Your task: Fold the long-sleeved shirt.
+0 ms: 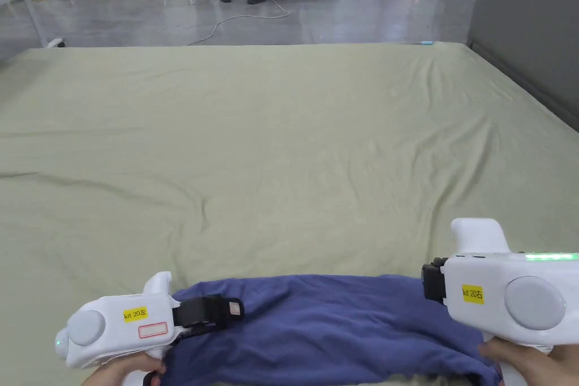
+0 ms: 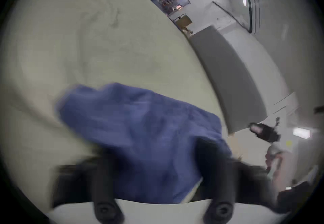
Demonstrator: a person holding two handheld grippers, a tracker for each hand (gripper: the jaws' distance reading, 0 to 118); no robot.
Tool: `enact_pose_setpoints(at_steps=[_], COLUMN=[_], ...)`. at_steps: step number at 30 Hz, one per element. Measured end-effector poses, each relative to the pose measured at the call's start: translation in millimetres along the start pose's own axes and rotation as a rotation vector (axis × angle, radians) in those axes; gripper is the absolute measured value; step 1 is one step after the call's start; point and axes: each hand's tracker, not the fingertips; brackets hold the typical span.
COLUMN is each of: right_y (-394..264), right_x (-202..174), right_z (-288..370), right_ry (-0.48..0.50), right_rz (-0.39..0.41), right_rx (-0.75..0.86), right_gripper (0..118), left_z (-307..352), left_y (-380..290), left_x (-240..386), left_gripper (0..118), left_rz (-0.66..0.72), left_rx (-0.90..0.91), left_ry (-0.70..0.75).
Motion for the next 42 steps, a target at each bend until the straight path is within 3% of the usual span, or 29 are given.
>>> enact_pose_setpoints(at_steps=[1,3,6,10,16,19,23,26,31,36,38,42], right_y=[-0.8,-2.0,-4.2,-1.9,7.2,8.7,6.7,5.8,2.3,-2.0,-5.3,-12.1], right_x=[0.2,0.0,-1.9,-2.9,-2.2,-3.9,-0.5,-1.3,-5.5,-4.8,-1.7,6.2], right_z=[-0.4,-1.0,1.2,3.4,12.7,14.1,10.8,3.1,0.7,2.2,6.2,10.7], right_ry=[0.000,0.007,0.009,0.011,-0.005,-0.070,-0.073,-0.082,-0.087,-0.073,-0.072,-0.077], right_rz=[-0.003,-0.007,-0.005,-0.004,0.013,0.060,0.049,0.061,0.081,0.070,0.062,0.047], right_rx=[-0.001,-0.006,-0.009,-0.009,0.039,0.057,0.056,0.048,0.032,0.023,0.024,0.022], right_gripper=[0,0,0,0,0,0,0,0,0,0,0,0], left_z=[3.4,7.4,10.5,29.5,75.1,111.3,160.3,175.7,162.1,92.8,49.0,-43.1], left_y=[1.1,3.4,3.0,13.1,29.1,32.0,27.1,27.5,26.7,35.7,37.0,29.9], left_x=[4.0,1.0,10.1,6.2,13.8,-3.6,-32.2,-40.2,9.5,105.5,136.5,177.2], left_gripper=[6,6,6,6,6,6,6,6,6,6,6,6], left_rz=[-0.007,0.056,-0.015,0.062,0.051,0.048,0.114,0.086,0.057,-0.018,0.023,0.035], left_rx=[0.013,-0.014,0.000,0.132,0.176,0.201,0.256,0.279,0.300,0.179,0.104,-0.064], left_ry=[0.057,-0.004,0.026,-0.037,0.029,0.118,0.257,0.333,0.025,-0.180,-0.255,-0.212])
